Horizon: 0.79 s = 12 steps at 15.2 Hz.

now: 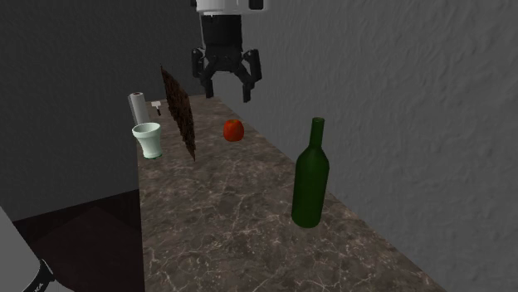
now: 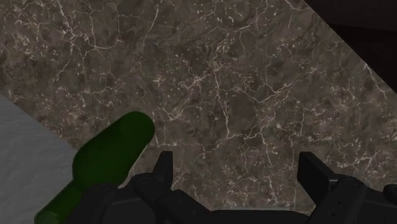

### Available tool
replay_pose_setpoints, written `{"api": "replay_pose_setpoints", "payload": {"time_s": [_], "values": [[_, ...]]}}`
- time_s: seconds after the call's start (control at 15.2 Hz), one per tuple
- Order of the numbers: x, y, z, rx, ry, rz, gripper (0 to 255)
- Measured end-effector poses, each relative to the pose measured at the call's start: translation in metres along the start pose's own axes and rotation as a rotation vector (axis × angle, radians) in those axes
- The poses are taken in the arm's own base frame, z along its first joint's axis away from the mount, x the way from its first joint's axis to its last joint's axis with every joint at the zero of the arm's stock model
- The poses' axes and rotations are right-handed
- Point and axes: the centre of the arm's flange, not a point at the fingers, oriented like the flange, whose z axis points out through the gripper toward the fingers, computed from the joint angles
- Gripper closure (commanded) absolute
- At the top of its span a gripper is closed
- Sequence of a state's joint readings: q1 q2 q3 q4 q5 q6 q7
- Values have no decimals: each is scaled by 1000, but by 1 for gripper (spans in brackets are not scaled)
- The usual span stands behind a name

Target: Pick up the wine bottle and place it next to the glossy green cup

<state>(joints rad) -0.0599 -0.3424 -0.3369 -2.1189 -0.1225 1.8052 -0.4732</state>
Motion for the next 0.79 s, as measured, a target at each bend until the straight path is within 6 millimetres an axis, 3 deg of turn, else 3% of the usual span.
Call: {"api": "replay_pose_setpoints", "payload": {"time_s": [0.79], "values": [[71,134,37,-33,-2,7,0]]}}
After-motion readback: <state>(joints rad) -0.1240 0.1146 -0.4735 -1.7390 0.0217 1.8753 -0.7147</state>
